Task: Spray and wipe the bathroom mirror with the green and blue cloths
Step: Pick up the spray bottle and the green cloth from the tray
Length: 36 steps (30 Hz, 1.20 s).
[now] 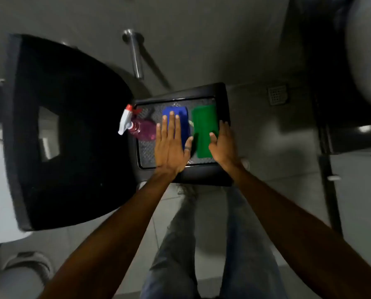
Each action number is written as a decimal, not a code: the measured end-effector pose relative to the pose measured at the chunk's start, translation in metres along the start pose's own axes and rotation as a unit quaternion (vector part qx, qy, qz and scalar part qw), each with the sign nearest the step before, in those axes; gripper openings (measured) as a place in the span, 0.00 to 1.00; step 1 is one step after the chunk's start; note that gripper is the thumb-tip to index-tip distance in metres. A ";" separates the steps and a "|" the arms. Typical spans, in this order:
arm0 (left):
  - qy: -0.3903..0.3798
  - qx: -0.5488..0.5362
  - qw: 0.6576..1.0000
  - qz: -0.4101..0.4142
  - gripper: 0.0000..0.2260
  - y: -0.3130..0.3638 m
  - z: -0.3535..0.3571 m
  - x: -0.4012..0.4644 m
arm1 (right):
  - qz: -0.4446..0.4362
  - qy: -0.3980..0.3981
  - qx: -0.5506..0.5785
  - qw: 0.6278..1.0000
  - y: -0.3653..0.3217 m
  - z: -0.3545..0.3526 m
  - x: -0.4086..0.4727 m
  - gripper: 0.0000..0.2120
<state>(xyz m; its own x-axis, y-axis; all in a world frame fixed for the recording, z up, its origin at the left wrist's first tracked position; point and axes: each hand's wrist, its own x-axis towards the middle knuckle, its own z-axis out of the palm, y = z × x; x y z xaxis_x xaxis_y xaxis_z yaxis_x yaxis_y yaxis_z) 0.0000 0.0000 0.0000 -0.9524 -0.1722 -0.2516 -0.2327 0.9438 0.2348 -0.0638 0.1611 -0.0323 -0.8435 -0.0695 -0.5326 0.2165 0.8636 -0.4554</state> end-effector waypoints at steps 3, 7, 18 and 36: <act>0.032 -0.038 0.998 -0.032 0.32 -0.020 0.026 -0.005 | 0.090 0.043 0.024 0.995 0.007 0.038 0.017 0.28; 0.179 -0.185 0.952 -0.165 0.30 -0.054 0.032 -0.019 | 0.118 0.130 -0.082 0.981 -0.004 0.073 0.024 0.30; 0.137 -0.502 0.838 -0.164 0.39 -0.147 0.004 0.065 | 0.037 0.069 0.153 0.985 0.003 0.060 0.084 0.13; 0.063 -0.585 0.808 0.001 0.23 0.025 -0.271 0.045 | -0.021 -0.159 0.743 0.650 -0.173 -0.227 -0.038 0.29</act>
<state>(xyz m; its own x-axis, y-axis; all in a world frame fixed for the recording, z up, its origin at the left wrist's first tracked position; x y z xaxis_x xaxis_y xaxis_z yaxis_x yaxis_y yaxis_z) -0.1026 -0.0605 0.2490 -0.9487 -0.2672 -0.1692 -0.1873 0.0436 0.9813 -0.1813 0.1279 0.2288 -0.7707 -0.3806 -0.5110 0.6317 -0.5612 -0.5348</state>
